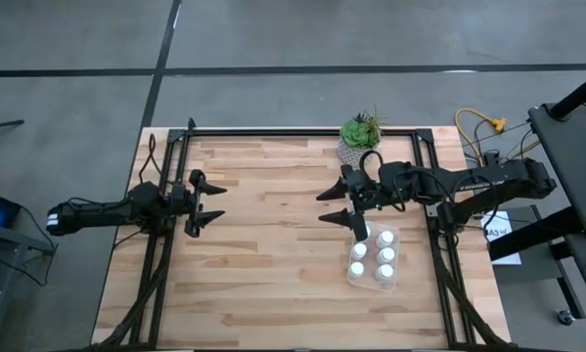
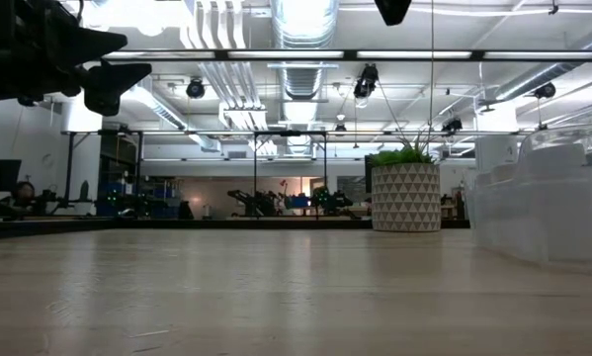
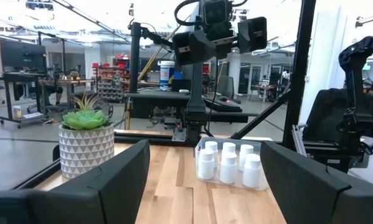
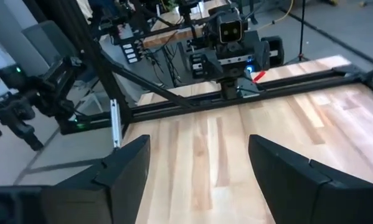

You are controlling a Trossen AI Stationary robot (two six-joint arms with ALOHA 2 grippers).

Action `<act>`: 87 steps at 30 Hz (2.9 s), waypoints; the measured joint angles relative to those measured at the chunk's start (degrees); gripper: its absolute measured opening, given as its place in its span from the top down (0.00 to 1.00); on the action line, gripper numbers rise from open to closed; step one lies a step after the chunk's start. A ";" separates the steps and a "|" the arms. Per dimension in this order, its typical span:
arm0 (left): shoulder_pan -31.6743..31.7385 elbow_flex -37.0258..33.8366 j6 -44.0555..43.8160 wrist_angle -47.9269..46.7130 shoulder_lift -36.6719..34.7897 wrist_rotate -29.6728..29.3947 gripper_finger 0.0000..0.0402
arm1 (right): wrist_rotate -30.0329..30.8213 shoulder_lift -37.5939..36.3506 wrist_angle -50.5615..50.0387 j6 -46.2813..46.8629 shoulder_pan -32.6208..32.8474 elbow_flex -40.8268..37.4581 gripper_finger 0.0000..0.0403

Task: Pick and place pill bottles into a basket
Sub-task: Return to Home Position

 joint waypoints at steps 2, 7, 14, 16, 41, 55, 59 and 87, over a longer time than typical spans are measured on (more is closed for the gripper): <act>0.01 0.00 0.00 0.00 -0.02 0.00 0.28 | 0.02 0.00 0.00 -2.48 -0.02 0.00 0.36; 0.00 0.00 0.00 -0.01 0.09 0.00 0.28 | 1.27 0.04 -0.21 -6.41 0.00 -0.02 0.37; -0.01 0.00 -0.01 -0.04 -0.02 0.02 0.28 | 2.51 -1.53 0.20 -4.67 -0.04 -0.28 0.35; 0.00 0.00 0.00 0.08 0.13 0.01 0.28 | 3.06 -2.75 0.05 -4.51 -0.06 -0.79 0.35; 0.00 0.00 -0.01 0.03 -0.02 0.02 0.28 | 9.99 -43.31 31.86 -6.84 -0.27 -39.05 0.36; 0.01 0.00 0.00 0.02 0.04 0.01 0.28 | 9.95 -49.93 34.70 -4.17 -0.26 -47.25 0.34; 0.01 0.00 0.00 0.03 0.00 0.02 0.28 | 9.54 -52.86 42.02 -6.30 -0.26 -49.72 0.35; 0.01 0.00 0.00 0.45 0.03 0.01 0.28 | 2.02 -65.41 3.85 -5.41 0.01 -56.69 0.36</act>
